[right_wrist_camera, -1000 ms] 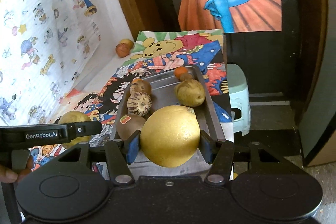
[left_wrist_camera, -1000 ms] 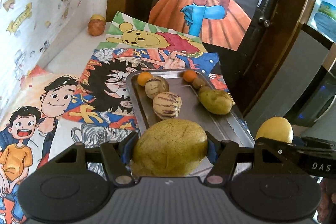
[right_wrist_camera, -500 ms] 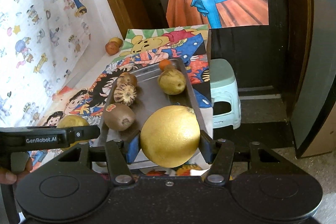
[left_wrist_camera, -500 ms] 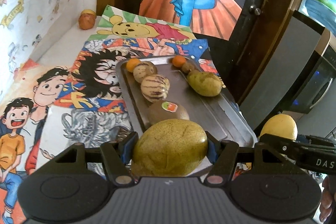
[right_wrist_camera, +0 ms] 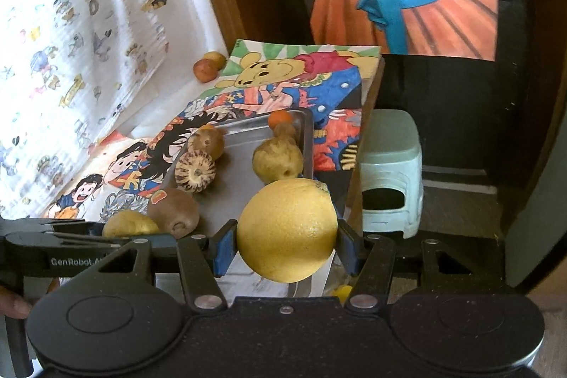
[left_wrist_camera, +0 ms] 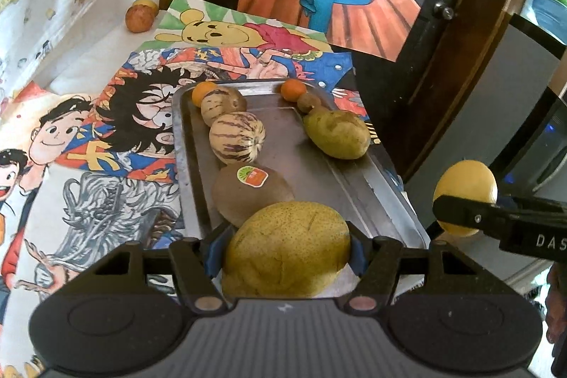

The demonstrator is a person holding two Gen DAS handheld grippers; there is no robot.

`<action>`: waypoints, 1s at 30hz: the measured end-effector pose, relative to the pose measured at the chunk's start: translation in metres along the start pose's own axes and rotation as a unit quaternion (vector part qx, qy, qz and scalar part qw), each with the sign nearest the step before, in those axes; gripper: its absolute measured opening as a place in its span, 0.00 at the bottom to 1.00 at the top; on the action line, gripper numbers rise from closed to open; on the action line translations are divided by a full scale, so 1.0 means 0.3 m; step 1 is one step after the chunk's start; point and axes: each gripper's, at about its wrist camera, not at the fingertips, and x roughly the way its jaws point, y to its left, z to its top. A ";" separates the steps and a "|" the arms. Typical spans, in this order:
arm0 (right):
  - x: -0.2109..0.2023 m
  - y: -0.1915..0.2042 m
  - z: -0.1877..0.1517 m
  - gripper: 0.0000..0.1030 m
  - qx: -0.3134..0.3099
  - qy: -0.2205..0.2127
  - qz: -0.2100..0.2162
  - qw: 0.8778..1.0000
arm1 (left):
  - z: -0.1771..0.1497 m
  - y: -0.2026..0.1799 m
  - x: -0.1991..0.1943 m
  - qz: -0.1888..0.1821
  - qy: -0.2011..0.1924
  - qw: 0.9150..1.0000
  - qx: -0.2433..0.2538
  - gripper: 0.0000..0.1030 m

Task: Organize fruits
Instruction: 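Carry the yellow-green pear and the yellow round fruit over the metal tray, then lower and open the right gripper to drop the yellow fruit while the left drops the pear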

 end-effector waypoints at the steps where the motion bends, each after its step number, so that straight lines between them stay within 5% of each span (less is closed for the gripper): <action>1: 0.010 -0.006 0.009 0.57 -0.005 0.002 0.006 1.000 | -0.002 -0.003 0.010 0.003 0.000 1.000 -0.004 0.67; 15: 0.166 -0.015 0.102 0.57 -0.094 0.039 0.100 0.990 | 0.001 0.009 0.074 0.025 0.012 0.999 -0.041 0.68; 30: 0.272 -0.005 0.129 0.58 -0.136 0.079 0.139 0.978 | -0.027 0.023 0.092 0.035 0.020 0.997 -0.064 0.68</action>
